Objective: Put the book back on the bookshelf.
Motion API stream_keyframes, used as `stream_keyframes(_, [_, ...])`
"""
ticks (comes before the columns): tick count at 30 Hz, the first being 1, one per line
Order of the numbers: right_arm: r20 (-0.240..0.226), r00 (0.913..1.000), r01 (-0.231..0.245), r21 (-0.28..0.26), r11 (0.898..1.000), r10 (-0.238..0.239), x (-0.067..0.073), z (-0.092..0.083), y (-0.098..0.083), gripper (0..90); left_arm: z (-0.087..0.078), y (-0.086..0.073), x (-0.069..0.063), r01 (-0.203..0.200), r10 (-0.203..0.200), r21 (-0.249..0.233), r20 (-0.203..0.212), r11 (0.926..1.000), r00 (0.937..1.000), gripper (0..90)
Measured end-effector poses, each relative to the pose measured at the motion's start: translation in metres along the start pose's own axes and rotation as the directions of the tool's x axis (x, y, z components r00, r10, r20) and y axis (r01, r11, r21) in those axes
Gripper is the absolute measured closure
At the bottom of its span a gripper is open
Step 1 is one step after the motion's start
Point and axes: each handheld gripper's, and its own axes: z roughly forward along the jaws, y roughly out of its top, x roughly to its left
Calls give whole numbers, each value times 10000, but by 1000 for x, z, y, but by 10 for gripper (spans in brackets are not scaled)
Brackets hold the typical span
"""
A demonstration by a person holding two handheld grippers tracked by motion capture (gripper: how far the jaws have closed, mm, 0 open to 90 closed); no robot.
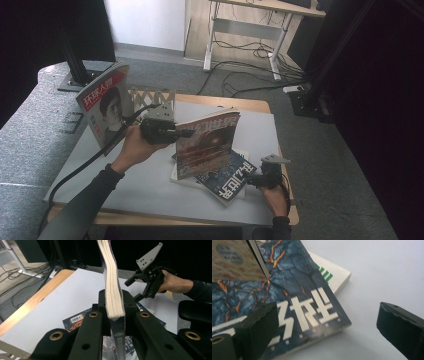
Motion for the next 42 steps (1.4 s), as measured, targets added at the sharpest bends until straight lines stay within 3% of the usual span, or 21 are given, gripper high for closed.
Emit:
stream_keyframes(5, [-64, 9999, 103, 245, 9996, -101, -4, 1, -8, 28, 1, 2, 1, 26, -29, -152, -185, 9999, 9998, 839])
stream_keyframes(10, [-195, 9998, 10, 143, 9999, -7, -7, -1, -12, 29, -1, 5, 5, 288, -290, -172, -155, 9994, 9995, 839])
stream_keyframes(19, [-222, 9997, -80, 45, 10000, 81, -12, -5, -16, 45, -7, 7, 7, 303, -313, -201, -477, 9993, 9984, 839])
stream_keyframes(26, [156, 9999, -44, 317, 9995, 39, -20, -8, -24, 70, -15, 10, 9, 408, -427, -292, -648, 9987, 9970, 839])
stream_keyframes(34, [126, 9996, -251, 442, 9987, 246, -27, -5, -30, 57, -29, 13, 12, 518, -546, -360, -823, 9980, 9951, 840])
stream_keyframes(37, [477, 9988, 43, 781, 9969, -81, -26, -2, -33, 76, -33, 14, 12, 557, -590, -386, -899, 9977, 9942, 840])
stream_keyframes(42, [493, 9988, -9, 760, 9971, -29, -26, -1, -33, 57, -39, 14, 13, 610, -646, -356, -1103, 9975, 9918, 840])
